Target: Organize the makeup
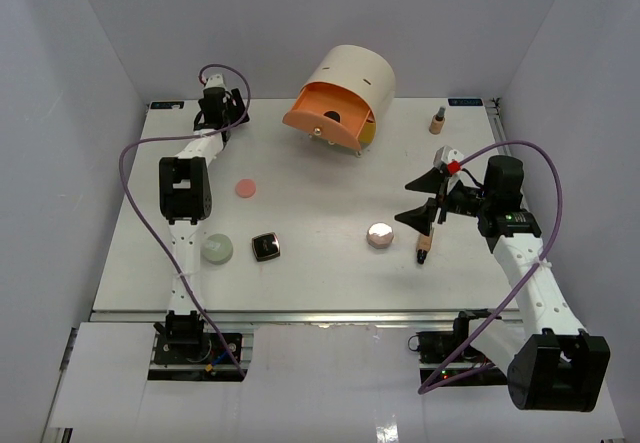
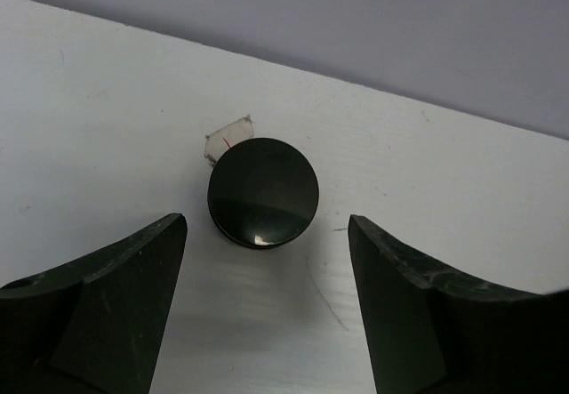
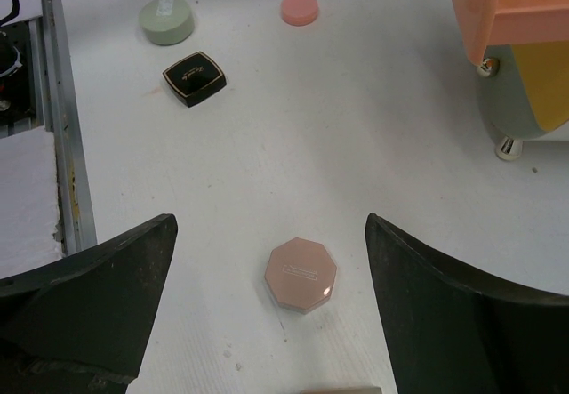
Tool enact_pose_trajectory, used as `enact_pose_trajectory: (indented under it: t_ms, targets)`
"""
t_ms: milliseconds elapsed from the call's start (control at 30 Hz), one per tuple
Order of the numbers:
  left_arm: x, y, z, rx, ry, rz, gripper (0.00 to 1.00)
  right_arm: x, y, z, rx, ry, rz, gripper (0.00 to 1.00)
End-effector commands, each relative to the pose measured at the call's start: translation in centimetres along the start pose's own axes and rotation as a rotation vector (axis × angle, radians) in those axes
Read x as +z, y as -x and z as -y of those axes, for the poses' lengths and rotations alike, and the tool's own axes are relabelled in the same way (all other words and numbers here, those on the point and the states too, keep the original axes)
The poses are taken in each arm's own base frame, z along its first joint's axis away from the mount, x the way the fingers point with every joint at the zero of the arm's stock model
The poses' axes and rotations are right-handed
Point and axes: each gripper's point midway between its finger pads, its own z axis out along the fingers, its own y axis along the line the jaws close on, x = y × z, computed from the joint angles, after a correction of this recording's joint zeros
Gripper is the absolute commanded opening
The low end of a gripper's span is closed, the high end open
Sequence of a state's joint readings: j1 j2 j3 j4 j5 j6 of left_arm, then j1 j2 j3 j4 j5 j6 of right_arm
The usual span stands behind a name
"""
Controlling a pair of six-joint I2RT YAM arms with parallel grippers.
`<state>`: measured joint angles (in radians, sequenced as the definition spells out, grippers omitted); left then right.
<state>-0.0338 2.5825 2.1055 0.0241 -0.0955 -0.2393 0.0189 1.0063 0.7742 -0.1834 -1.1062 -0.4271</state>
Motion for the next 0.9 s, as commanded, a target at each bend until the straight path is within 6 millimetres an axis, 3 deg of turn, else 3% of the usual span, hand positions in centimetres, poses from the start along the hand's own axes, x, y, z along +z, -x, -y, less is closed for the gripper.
enact_pose_trajectory:
  t_ms: [0, 233, 567, 767, 867]
  targets:
    - [0.7, 3.0, 0.2, -0.003, 0.005, 0.102, 0.83, -0.1, 1.7, 0.1, -0.022, 0.023, 0.022, 0.93]
    - [1.8, 2.5, -0.5, -0.001, 0.032, 0.127, 0.77, -0.5, 1.6, 0.5, -0.006, 0.019, 0.028, 0.92]
    - [2.0, 2.2, 0.2, -0.002, 0.006, 0.135, 0.38, -0.5, 1.4, 0.6, 0.000, 0.019, 0.024, 0.92]
    - [0.0, 3.6, 1.8, -0.005, -0.048, 0.135, 0.20, -0.7, 1.4, 0.7, -0.026, 0.000, 0.022, 0.93]
    - [-3.4, 7.3, 3.5, -0.026, -0.108, 0.177, 0.12, -0.8, 1.4, 0.6, -0.040, -0.008, 0.020, 0.92]
